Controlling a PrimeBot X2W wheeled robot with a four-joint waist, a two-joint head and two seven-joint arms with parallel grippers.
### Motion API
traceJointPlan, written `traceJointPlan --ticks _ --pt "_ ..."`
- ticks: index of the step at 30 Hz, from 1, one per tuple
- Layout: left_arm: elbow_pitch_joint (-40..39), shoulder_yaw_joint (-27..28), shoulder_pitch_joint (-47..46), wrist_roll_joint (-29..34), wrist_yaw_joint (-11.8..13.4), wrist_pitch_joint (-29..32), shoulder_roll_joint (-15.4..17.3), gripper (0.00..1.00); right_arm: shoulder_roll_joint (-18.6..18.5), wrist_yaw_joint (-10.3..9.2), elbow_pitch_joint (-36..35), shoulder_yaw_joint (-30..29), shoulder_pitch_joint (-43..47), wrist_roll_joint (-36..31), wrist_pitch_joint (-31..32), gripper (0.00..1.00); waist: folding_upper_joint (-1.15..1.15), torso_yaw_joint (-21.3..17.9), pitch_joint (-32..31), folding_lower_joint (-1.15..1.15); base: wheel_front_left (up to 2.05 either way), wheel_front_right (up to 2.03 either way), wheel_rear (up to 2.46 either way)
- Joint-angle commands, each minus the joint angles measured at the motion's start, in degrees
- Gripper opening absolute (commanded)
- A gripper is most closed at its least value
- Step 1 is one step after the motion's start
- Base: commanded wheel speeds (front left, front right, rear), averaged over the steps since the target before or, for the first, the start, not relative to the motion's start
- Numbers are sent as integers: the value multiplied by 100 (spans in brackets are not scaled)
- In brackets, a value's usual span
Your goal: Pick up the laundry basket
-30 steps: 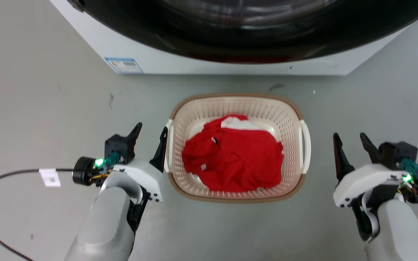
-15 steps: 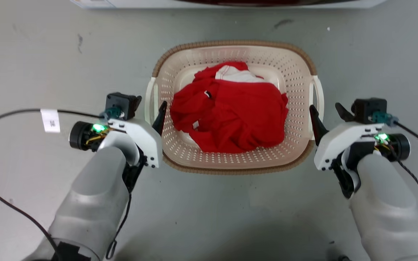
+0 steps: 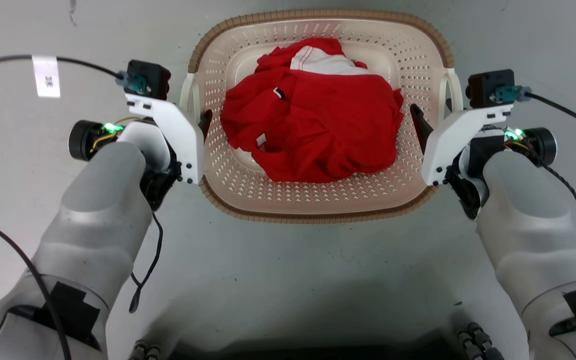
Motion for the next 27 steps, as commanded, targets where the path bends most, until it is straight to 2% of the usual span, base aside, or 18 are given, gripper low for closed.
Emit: traceJointPlan --ticks 1,2,3,4,5,10,14,23,27 --pt "44 -54 -108 -102 1 78 39 100 -4 -2 85 75 -151 11 23 100 0 -2 51 -1 0 0 0" --pt "89 -87 -143 -179 1 179 60 100 -4 -2 148 123 -201 6 55 67 0 -7 67 -1 0 0 0" --pt "116 -137 -168 -254 3 293 61 67 -4 -2 191 158 -246 43 58 43 0 -11 79 -1 0 0 0" --pt "113 -183 -188 -316 3 339 80 18 -5 -2 224 199 -279 79 56 37 0 -13 88 -1 0 0 0" --pt "113 -214 -206 -393 3 380 103 0 -4 -2 254 247 -301 121 78 0 0 -13 92 -1 0 0 0" --pt "112 -385 -209 -625 8 434 194 0 -29 -2 340 436 -327 261 84 0 0 -21 46 -1 0 0 0" --pt "108 -555 -73 -866 6 447 140 0 -34 -2 428 573 -202 394 117 0 0 6 -188 -1 0 0 0" --pt "200 -840 265 -1517 3 893 36 0 -29 -2 554 875 204 844 646 0 0 71 -1245 -1 0 0 0" --pt "199 -949 405 -1806 2 1260 4 0 -21 -2 592 943 407 1064 1112 0 0 105 -1769 -1 0 0 0"
